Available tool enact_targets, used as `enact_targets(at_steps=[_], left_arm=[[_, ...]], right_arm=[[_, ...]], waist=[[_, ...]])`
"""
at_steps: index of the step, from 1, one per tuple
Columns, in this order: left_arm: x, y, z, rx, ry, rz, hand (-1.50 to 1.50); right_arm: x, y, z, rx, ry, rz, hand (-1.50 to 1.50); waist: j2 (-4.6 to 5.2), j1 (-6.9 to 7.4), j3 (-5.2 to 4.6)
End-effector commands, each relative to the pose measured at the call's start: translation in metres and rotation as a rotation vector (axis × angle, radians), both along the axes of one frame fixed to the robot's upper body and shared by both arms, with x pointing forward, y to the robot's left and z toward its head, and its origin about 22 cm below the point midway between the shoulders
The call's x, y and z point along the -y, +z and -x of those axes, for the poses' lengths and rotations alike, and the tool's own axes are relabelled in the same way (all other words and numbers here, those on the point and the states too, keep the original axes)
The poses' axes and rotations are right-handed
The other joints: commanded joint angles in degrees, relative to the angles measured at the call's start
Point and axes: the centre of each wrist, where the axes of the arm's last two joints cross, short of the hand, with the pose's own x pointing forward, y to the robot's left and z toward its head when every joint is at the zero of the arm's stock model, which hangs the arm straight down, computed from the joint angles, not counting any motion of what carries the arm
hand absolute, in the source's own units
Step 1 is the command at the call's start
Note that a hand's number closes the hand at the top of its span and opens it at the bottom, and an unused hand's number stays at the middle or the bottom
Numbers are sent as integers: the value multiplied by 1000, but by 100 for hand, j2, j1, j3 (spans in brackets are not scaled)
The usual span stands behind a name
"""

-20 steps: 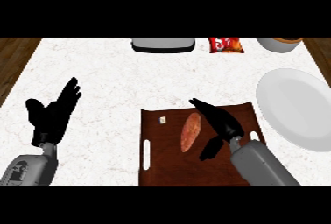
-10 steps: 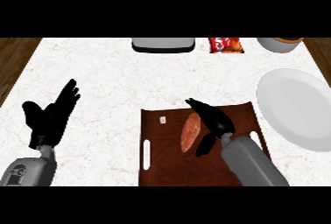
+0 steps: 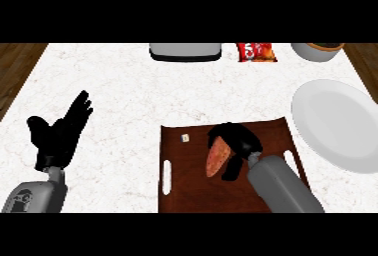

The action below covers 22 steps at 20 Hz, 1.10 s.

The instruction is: Pick the sweet potato from the tray and place it in the plate

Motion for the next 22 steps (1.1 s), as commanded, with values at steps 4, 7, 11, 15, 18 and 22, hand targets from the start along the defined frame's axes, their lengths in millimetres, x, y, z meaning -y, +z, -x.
enact_targets(at_steps=[4,7,11,15,18,22], left_arm=[[-4,-15,-15,0,11,-10,0],[-9,-4,-7,-5,-16,1,0],[-24,-1,0,-15,31,-13,0],[-7,-1,-2,-20,25,-3,0],[-25,-5,10,-19,59,-12,0],[-22,-12,15,-22,55,-5,0]], right_arm=[[-22,-7,11,-21,28,-43,150],[-19,-3,4,89,-50,-82,150],[41,-9,67,104,262,-35,150],[97,13,98,270,402,-7,150],[115,55,104,478,296,-100,150],[135,80,117,733,121,-179,150]], waist=[[62,-14,40],[60,15,42],[7,-119,40],[-20,-275,42],[-28,-269,39],[-27,-332,43]])
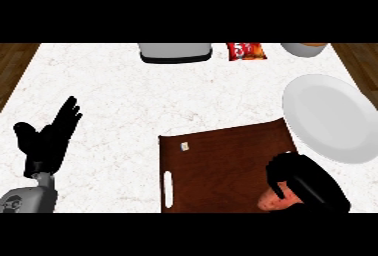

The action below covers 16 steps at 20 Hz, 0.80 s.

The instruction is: Pick the sweet potato from the tray and place it in the plate

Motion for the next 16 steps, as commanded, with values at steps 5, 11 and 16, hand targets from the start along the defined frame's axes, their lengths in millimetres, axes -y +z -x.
enact_targets(at_steps=[5,11,16], left_arm=[[18,2,-12,7,-21,-4,0],[22,4,-15,9,-33,6,0],[24,10,-10,10,-62,7,0]], right_arm=[[71,55,24,275,-278,-199,150],[117,49,23,172,-431,-293,150],[162,75,-25,147,-527,-362,150]], waist=[[72,100,4],[87,250,3],[91,355,6]])
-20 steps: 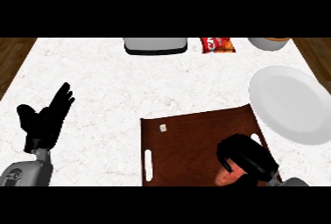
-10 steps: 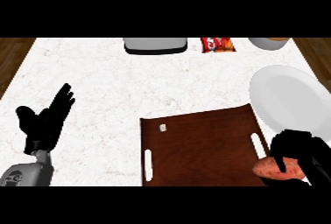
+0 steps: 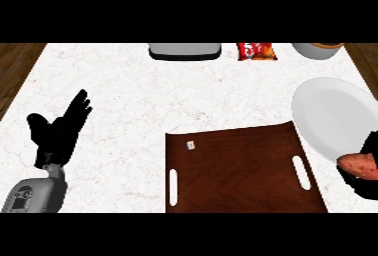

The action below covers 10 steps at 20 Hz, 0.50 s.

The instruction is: Pick the sweet potato from the tray and place it in the plate

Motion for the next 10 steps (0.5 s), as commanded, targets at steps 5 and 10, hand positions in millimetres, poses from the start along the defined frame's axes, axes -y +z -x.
enact_targets(at_steps=[5,10], left_arm=[[-9,-10,3,11,-8,-4,0],[15,2,-8,12,-20,1,0]], right_arm=[[62,-10,-54,-34,-114,-16,150],[80,-39,-65,-110,-139,115,150]], waist=[[21,94,2],[32,127,7]])
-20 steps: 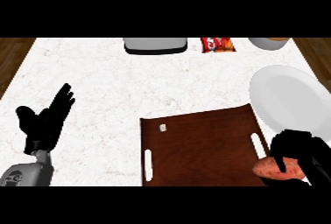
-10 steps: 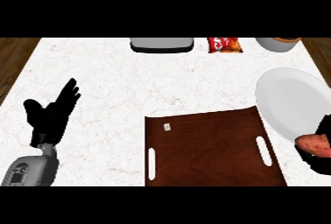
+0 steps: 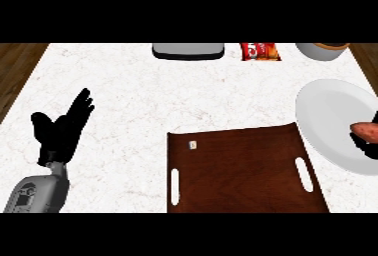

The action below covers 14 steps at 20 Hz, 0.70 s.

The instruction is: Pick the sweet potato from the tray and place it in the plate

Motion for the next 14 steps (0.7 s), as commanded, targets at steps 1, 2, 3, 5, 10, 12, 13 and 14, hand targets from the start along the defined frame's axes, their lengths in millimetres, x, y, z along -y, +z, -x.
enact_targets(at_steps=[1,2,3,5,10,12,13,14], left_arm=[[-6,3,4,8,-23,12,0],[7,12,0,9,-13,-3,0],[15,11,-12,17,-13,-13,0],[6,-1,-3,16,-6,13,0],[-1,-3,-2,9,-22,0,0],[18,3,-3,3,-44,21,0],[12,1,1,6,-24,-1,0],[4,8,4,2,-19,8,0]], right_arm=[[36,10,-14,-65,-19,51,150],[21,-15,-18,-114,-8,105,150],[30,-19,-11,-149,41,148,150],[42,-19,-12,-250,15,-47,150],[47,-35,-17,-299,130,8,-150],[32,-37,-33,-213,162,-34,-150],[46,-33,-25,-180,168,-49,-150],[42,-35,-26,-121,176,-63,-150]], waist=[[9,56,5],[17,97,9],[44,88,12],[45,116,11],[54,132,16],[47,137,19],[34,95,15],[24,93,16]])
